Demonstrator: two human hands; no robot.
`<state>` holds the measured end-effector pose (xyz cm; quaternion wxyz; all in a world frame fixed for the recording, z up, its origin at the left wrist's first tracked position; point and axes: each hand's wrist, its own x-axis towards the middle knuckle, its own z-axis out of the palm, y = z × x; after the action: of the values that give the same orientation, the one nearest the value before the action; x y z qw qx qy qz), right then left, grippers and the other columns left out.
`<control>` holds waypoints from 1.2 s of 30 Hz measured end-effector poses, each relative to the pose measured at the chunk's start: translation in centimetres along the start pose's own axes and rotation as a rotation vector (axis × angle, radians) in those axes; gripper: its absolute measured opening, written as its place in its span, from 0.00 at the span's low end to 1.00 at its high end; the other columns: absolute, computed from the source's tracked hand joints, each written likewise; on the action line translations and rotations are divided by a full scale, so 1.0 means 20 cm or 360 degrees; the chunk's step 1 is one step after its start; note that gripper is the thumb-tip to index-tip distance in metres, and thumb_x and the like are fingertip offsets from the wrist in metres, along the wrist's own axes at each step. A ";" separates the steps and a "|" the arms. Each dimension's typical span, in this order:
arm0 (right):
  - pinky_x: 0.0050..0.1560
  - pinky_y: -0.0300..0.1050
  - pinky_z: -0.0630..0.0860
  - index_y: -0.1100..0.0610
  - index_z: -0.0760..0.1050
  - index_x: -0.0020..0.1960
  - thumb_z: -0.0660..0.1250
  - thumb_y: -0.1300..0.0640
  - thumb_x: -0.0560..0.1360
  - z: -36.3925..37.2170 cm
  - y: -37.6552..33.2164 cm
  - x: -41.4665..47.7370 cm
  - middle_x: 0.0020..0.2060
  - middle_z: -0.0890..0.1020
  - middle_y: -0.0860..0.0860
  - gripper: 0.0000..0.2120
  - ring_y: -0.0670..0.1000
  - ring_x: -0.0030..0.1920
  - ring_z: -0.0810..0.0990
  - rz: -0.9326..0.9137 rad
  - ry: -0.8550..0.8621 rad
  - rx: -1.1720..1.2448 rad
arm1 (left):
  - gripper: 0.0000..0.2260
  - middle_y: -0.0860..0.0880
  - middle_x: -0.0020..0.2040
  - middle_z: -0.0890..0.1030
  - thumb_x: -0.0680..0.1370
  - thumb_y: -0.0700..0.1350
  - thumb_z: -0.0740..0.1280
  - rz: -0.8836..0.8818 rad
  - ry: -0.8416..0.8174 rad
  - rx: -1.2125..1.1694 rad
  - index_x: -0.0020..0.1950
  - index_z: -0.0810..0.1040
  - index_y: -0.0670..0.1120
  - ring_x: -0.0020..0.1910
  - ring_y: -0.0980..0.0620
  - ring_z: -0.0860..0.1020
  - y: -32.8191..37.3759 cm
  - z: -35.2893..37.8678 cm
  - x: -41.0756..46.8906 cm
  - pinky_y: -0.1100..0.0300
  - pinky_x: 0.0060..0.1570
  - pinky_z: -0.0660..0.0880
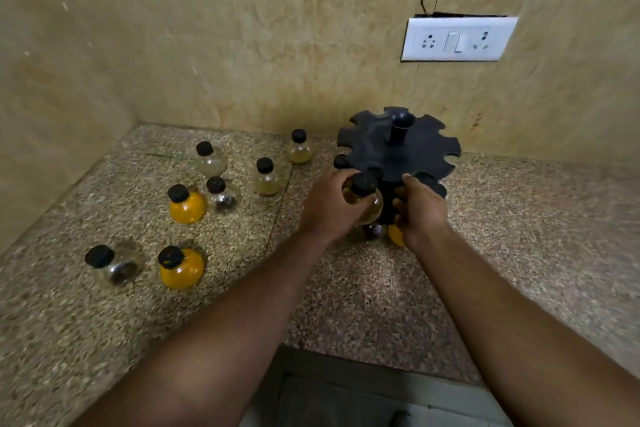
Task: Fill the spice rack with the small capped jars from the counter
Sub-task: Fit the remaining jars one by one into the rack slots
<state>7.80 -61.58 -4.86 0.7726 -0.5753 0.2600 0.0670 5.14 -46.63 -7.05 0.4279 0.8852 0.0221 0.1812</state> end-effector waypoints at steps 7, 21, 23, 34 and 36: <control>0.27 0.42 0.69 0.56 0.81 0.45 0.71 0.53 0.77 -0.07 -0.07 0.07 0.37 0.82 0.53 0.06 0.48 0.29 0.76 -0.0035 -0.0001 -0.0055 | 0.25 0.51 0.55 0.74 0.72 0.56 0.75 0.0076 -0.0124 -0.0002 0.66 0.77 0.49 0.56 0.54 0.76 0.08 0.09 0.06 0.56 0.56 0.78; 0.38 0.48 0.80 0.58 0.80 0.45 0.66 0.54 0.82 -0.07 -0.05 0.16 0.41 0.84 0.54 0.10 0.52 0.40 0.83 -0.0138 -0.0221 -0.0261 | 0.24 0.49 0.61 0.74 0.75 0.59 0.71 -0.0132 0.0125 0.0101 0.68 0.74 0.52 0.58 0.49 0.77 0.10 0.23 0.07 0.50 0.53 0.78; 0.32 0.43 0.73 0.56 0.78 0.42 0.64 0.54 0.82 -0.05 -0.03 0.13 0.34 0.79 0.51 0.12 0.48 0.33 0.77 -0.0175 -0.0232 -0.0348 | 0.24 0.49 0.63 0.74 0.76 0.56 0.71 -0.0232 0.0224 0.0042 0.70 0.73 0.50 0.59 0.51 0.76 0.09 0.22 0.04 0.52 0.55 0.77; 0.41 0.48 0.72 0.64 0.81 0.48 0.61 0.48 0.82 0.13 0.33 -0.08 0.37 0.81 0.57 0.20 0.51 0.38 0.76 -0.0423 -0.0312 -0.0719 | 0.19 0.50 0.61 0.79 0.78 0.52 0.67 -0.0765 0.0369 -0.0192 0.69 0.74 0.51 0.56 0.53 0.78 -0.25 -0.03 -0.22 0.55 0.55 0.76; 0.45 0.50 0.76 0.59 0.82 0.47 0.61 0.48 0.82 0.19 0.45 -0.13 0.39 0.83 0.55 0.17 0.52 0.41 0.80 -0.0462 -0.0412 -0.0913 | 0.19 0.49 0.60 0.80 0.78 0.52 0.67 -0.0938 0.0453 -0.0201 0.68 0.76 0.50 0.57 0.49 0.79 -0.39 -0.10 -0.34 0.51 0.59 0.77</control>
<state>3.08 -54.56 -10.53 0.6074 -0.7868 0.0458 0.0993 -0.95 -41.45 -13.94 0.5085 0.7783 0.3255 0.1725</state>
